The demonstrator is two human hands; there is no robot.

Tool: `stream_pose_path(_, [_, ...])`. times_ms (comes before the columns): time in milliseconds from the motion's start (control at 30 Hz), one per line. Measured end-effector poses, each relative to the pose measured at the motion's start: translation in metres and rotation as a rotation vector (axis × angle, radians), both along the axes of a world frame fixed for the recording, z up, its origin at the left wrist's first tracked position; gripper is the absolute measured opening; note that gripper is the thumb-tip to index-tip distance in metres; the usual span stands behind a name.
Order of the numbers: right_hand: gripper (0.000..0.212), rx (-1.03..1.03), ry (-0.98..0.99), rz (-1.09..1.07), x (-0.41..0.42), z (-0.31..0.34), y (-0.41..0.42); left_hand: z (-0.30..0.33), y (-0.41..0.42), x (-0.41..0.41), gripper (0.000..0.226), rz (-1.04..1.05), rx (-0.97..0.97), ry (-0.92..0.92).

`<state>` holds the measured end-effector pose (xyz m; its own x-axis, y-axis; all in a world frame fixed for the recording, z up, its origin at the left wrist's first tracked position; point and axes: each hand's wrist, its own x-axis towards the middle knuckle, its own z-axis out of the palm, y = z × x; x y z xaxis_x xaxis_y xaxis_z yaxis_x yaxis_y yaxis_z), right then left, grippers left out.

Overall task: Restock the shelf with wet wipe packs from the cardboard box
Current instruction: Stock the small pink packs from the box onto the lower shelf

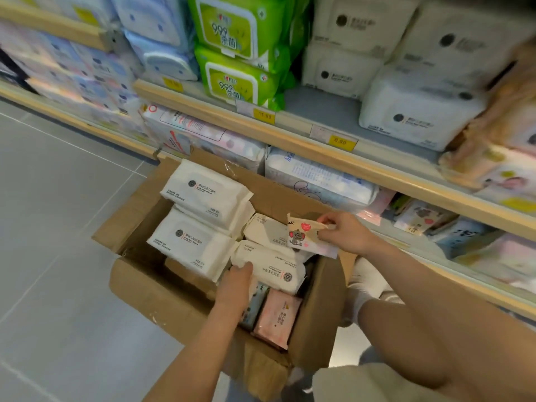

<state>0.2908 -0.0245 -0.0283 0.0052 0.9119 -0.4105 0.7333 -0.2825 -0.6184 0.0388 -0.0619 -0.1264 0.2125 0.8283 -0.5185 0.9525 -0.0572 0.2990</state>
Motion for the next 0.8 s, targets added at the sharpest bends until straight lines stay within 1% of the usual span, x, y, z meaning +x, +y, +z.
stream_pose_path(167, [0.022,0.085,-0.098,-0.019,0.028,0.058,-0.025,0.065,0.018,0.004,0.048,0.029,0.067,-0.214])
stream_pose_path(300, [0.021,0.165,-0.114,-0.090,0.062,0.105,-0.050,0.110,0.027,0.026,0.038,-0.033,0.152,-0.387])
stream_pose_path(433, [0.021,0.214,-0.218,-0.110,0.103,0.136,-0.076,0.146,0.028,0.068,0.040,-0.042,0.187,-0.557])
stream_pose_path(567, [0.021,0.201,-0.350,-0.046,0.141,0.147,-0.088,0.164,0.029,0.114,0.042,-0.046,0.170,-0.700])
stream_pose_path(667, [0.021,0.176,-0.336,-0.059,0.168,0.139,-0.098,0.161,0.033,0.149,0.045,-0.047,0.123,-0.746])
stream_pose_path(800, [0.019,0.113,-0.311,-0.099,0.198,0.104,-0.112,0.147,0.040,0.193,0.048,-0.078,0.037,-0.737])
